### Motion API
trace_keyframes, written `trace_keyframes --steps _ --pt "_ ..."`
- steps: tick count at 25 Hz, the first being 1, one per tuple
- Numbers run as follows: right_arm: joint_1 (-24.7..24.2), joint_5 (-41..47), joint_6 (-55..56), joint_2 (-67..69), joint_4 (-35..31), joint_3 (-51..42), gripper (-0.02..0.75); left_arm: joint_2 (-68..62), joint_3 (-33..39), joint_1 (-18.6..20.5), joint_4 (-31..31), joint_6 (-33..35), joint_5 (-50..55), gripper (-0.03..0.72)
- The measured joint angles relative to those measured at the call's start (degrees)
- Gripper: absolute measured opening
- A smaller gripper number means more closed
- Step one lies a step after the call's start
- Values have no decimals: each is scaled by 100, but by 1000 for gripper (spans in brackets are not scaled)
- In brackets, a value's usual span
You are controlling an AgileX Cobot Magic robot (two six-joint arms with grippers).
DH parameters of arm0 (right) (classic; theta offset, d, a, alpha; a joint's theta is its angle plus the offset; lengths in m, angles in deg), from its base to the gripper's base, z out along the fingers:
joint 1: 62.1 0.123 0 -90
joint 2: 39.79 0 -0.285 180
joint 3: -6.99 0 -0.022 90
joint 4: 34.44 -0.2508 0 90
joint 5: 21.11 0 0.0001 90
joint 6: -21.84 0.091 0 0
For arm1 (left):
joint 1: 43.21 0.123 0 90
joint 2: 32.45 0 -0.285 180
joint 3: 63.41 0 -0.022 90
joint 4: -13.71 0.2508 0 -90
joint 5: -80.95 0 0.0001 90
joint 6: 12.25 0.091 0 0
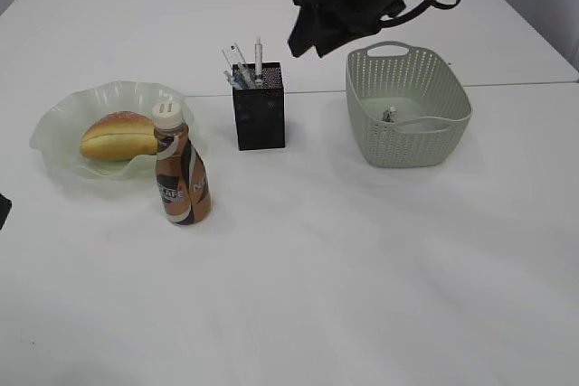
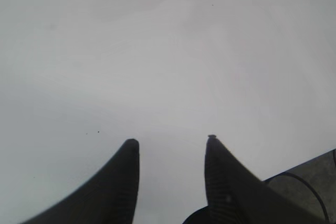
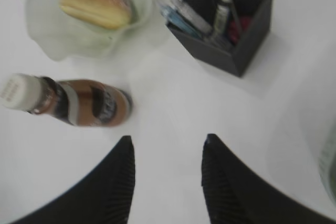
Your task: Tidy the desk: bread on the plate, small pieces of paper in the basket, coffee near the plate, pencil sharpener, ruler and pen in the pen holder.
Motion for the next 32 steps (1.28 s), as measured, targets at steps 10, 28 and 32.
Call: trace_keyframes --steps 10,28,32 --pt "0 359 1101 -1058 1492 -1236 313 91 0 0 48 -71 -25 307" --pt "0 -339 767 -4557 2335 -5819 314 2334 0 0 1753 -1816 1186 307" --pt "0 -524 767 -5555 2463 -6546 313 2992 0 0 1827 -1830 1394 307"
